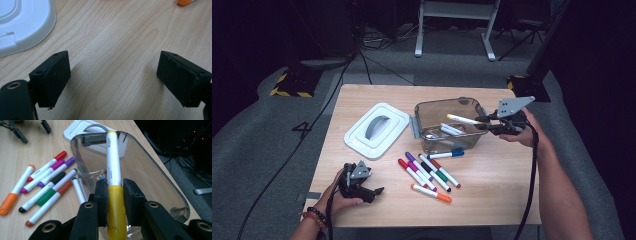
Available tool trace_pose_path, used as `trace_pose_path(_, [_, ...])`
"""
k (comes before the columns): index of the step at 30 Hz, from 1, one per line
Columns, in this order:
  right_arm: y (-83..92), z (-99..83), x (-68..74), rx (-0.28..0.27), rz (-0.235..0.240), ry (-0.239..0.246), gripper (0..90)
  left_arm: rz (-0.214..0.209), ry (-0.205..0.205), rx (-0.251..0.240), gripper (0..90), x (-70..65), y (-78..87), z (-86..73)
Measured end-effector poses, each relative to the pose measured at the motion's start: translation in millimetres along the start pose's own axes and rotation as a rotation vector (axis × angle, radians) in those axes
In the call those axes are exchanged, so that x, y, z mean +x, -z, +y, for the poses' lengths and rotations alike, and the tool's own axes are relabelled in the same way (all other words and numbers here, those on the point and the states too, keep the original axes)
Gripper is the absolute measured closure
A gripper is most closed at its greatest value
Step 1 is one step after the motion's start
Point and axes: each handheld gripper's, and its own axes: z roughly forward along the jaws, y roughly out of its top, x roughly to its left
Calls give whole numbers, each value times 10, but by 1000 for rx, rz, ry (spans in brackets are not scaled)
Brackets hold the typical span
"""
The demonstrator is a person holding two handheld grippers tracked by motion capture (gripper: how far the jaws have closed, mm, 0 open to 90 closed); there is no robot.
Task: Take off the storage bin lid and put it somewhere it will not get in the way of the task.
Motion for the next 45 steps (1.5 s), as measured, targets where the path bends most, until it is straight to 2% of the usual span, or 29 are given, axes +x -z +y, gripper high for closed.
trace_pose_path(8, [-371,99,-153,65,36,-10,743,-1,-1,0,123,1,0,0])
trace_pose_path(9, [-371,99,-153,65,36,-10,743,-1,-1,0,123,1,0,0])
trace_pose_path(10, [-478,109,-174,85,49,-13,743,-1,-2,0,123,1,0,0])
trace_pose_path(18, [-841,120,-245,211,60,-14,742,-2,-1,0,123,2,0,0])
trace_pose_path(22, [-964,101,-274,246,67,-31,742,-5,-5,1,123,5,1,-1])
trace_pose_path(27, [-1114,59,-284,320,82,-32,742,-5,-4,1,122,5,1,-1])
trace_pose_path(30, [-1116,65,-295,324,90,-38,741,-5,-5,1,123,5,1,-1])
trace_pose_path(40, [-1185,26,-290,421,89,-37,739,-5,-4,1,122,5,1,-1])
trace_pose_path(43, [-1191,11,-292,427,94,-42,739,-4,-5,1,123,5,1,0])
trace_pose_path(45, [-1191,13,-297,427,81,-49,707,-5,-4,1,122,5,1,-1])
